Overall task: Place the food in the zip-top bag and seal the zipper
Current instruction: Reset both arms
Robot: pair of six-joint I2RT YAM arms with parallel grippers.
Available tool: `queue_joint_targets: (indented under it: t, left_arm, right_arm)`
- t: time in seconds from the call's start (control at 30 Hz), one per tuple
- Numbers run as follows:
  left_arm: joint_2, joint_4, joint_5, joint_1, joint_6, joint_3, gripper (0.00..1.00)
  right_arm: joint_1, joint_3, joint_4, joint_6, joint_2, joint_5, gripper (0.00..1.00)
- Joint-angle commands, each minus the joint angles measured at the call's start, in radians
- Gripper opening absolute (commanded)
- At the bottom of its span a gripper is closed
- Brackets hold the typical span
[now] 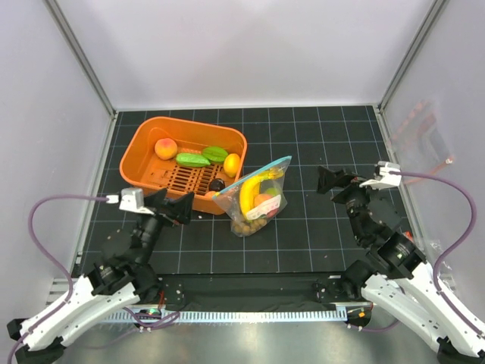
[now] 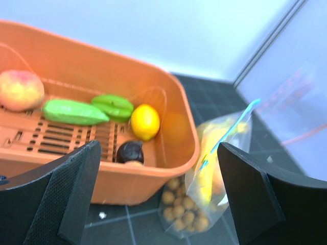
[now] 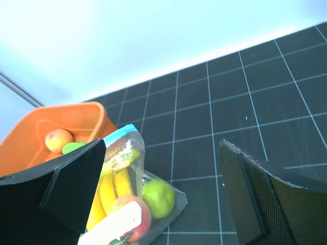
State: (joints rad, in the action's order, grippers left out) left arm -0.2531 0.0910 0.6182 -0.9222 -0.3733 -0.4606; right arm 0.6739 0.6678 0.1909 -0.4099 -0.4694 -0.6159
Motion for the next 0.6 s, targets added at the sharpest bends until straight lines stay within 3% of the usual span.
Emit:
queue_joint_targets:
  t: [0.0,0.2,0.57]
  left_arm:
    - [0.121,-0.19,0.021,0.002,0.048,0.055,1.0]
    - [0.173,-0.205,0.023,0.002,0.054,0.076,1.0]
    - [0.106,-0.191,0.015,0.002,0.057,0.048,1.0]
  right_arm:
    - [-0.002,-0.01,-0.079,-0.001,0.041,-0.016,1.0]
    - [-0.002,-0.011,-0.082,-0.007,0.031,-0.024,1.0]
    - [-0.002,-0.019,-0.077,-0.009,0.035,-0.03,0.99]
